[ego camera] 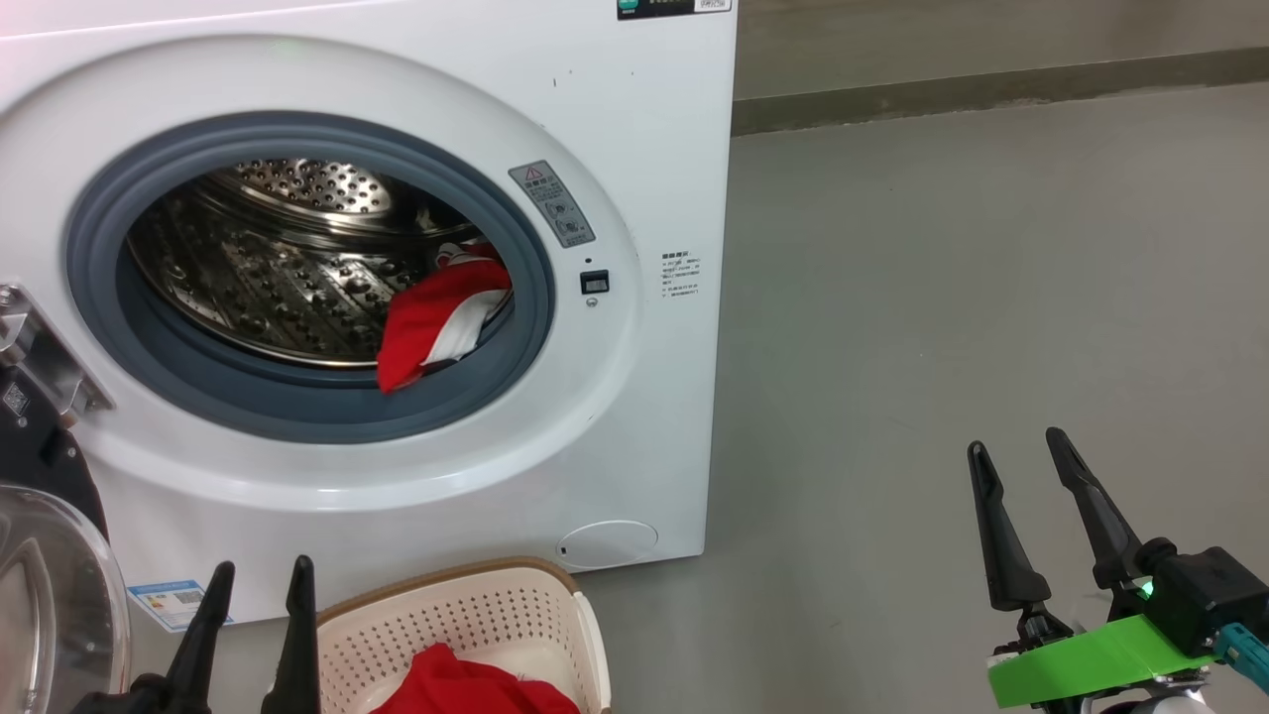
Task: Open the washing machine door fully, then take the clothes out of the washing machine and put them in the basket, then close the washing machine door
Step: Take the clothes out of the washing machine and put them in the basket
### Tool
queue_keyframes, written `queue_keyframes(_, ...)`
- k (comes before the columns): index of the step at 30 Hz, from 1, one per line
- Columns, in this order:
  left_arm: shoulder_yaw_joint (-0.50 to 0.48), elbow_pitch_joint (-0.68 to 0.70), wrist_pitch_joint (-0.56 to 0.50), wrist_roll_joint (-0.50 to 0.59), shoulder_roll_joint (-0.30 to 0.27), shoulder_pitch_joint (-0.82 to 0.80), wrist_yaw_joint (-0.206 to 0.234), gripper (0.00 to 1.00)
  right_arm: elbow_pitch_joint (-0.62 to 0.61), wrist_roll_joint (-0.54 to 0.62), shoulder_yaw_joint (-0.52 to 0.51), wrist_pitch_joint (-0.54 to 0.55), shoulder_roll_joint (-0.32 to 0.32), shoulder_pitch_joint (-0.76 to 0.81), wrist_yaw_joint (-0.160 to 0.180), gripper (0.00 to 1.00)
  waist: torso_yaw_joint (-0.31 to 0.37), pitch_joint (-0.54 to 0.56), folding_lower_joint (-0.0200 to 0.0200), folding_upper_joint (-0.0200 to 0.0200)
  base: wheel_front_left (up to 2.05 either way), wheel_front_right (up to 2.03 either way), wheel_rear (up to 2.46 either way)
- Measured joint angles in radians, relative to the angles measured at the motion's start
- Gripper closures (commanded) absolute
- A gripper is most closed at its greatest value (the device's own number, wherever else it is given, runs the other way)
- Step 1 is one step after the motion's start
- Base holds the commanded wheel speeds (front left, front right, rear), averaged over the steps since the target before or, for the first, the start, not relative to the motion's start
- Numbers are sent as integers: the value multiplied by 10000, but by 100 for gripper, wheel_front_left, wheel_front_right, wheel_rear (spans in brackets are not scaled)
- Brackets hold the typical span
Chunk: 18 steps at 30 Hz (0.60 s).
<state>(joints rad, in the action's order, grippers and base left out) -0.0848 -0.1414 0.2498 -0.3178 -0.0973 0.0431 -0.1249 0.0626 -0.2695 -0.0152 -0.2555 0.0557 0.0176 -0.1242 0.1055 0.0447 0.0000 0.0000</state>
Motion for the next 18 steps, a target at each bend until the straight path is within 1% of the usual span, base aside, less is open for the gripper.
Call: queue_keyframes(18,182,247,-8,12,-109,2,173,0,0,0,-10,0,-38,10,0,0,-13,-86,0,0,0,0,0)
